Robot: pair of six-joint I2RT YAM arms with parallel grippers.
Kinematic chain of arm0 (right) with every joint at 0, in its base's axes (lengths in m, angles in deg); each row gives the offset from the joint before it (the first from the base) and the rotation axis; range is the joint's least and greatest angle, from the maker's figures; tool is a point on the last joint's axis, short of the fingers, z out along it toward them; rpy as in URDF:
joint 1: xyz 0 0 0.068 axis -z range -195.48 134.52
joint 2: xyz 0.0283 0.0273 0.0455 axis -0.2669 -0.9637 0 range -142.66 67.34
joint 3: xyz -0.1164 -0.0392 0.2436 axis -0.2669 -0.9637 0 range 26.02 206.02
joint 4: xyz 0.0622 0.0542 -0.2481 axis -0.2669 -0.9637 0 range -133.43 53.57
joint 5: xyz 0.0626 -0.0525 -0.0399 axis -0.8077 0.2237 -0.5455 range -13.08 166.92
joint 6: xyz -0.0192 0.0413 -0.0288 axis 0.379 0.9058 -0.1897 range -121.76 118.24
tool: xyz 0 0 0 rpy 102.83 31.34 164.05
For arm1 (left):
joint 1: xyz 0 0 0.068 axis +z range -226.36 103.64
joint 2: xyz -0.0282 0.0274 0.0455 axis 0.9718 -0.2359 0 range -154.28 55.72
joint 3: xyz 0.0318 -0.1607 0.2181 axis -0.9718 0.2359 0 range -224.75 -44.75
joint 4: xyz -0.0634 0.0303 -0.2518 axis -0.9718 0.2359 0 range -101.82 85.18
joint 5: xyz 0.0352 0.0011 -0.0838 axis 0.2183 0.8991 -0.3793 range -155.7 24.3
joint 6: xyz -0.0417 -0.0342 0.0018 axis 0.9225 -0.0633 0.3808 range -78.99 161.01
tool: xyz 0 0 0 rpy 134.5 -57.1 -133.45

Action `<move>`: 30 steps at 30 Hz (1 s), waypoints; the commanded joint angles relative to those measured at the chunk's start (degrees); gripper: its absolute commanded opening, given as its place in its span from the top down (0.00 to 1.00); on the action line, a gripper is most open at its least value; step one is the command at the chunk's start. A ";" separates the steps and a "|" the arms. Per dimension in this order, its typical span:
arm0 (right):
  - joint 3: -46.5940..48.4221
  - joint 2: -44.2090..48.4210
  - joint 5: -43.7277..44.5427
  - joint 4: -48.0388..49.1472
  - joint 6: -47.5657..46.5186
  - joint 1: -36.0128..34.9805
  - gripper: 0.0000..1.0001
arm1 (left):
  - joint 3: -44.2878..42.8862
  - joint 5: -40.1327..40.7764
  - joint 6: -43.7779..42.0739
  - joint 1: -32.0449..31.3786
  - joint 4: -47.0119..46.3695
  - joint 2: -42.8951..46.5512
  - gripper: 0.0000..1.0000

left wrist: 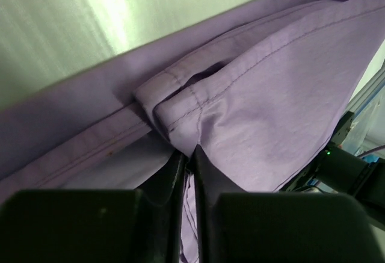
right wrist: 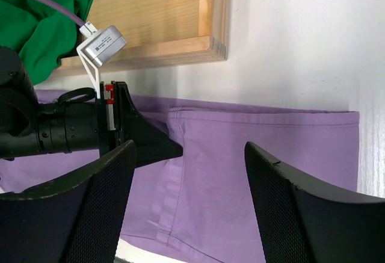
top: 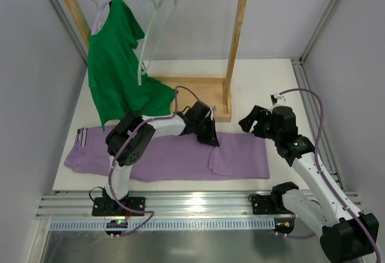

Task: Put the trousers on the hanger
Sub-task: Fold the trousers

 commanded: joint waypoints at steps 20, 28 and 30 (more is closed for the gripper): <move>8.31 2.04 -6.78 -5.57 -1.30 14.10 0.25 | -24.65 7.34 5.17 -6.60 18.10 -4.12 1.00; 9.02 -2.08 -16.26 -2.06 2.39 15.69 0.19 | -23.71 21.22 0.41 -2.56 39.30 8.64 1.00; 9.11 -4.72 -16.72 -2.32 1.96 15.69 0.17 | -21.69 22.38 -0.47 -0.81 42.20 12.06 1.00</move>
